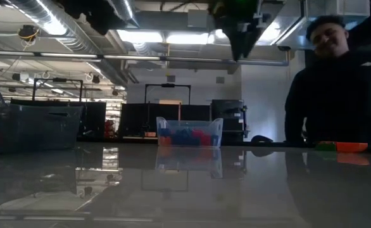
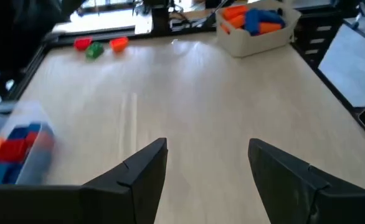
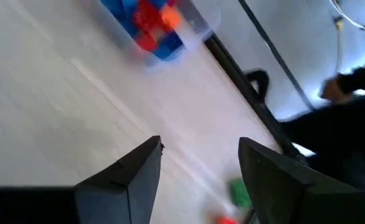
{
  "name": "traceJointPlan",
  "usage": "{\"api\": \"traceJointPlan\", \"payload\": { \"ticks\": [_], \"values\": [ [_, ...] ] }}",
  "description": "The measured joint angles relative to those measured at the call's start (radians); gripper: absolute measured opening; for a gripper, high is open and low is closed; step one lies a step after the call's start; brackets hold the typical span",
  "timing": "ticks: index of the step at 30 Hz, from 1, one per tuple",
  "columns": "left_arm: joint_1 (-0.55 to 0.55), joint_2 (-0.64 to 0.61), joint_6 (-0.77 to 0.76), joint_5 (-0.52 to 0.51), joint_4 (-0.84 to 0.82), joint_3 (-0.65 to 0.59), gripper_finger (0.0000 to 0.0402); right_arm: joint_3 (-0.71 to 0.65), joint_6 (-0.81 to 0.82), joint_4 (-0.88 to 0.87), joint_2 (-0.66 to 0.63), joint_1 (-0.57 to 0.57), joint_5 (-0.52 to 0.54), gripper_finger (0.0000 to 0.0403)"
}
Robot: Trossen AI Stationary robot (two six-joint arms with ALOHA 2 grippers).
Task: Sort blocks by size
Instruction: Put the orange 4 stud game piece into the black bin
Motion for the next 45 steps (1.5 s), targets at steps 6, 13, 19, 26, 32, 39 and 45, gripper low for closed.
{"api": "traceJointPlan", "payload": {
  "ticks": [6,13,19,26,32,39,45],
  "values": [
    [0.0,-0.018,-0.038,-0.005,-0.078,-0.001,0.0214,-0.224,0.129,0.031,-0.166,0.014,-0.071,0.0211],
    [0.0,-0.018,-0.036,-0.005,-0.084,-0.001,0.0214,-0.61,0.347,0.065,-0.362,0.01,-0.072,0.0211],
    [0.0,-0.018,-0.036,-0.005,-0.082,-0.001,0.0214,-0.873,0.516,0.145,-0.481,0.009,-0.131,0.0211],
    [0.0,-0.018,-0.036,-0.005,-0.077,-0.001,0.0214,-1.127,0.575,0.373,-0.54,-0.114,-0.241,0.0211],
    [0.0,-0.018,-0.034,-0.005,-0.077,-0.001,0.0214,-1.262,0.525,0.5,-0.541,-0.27,-0.274,0.0211],
    [-0.001,-0.018,-0.009,-0.005,-0.077,-0.001,0.0214,-1.345,0.468,0.659,-0.541,-0.364,-0.246,0.0211],
    [-0.001,-0.018,-0.012,-0.005,-0.077,-0.001,0.0214,-1.392,0.425,0.731,-0.542,-0.389,-0.23,0.0211]
  ]
}}
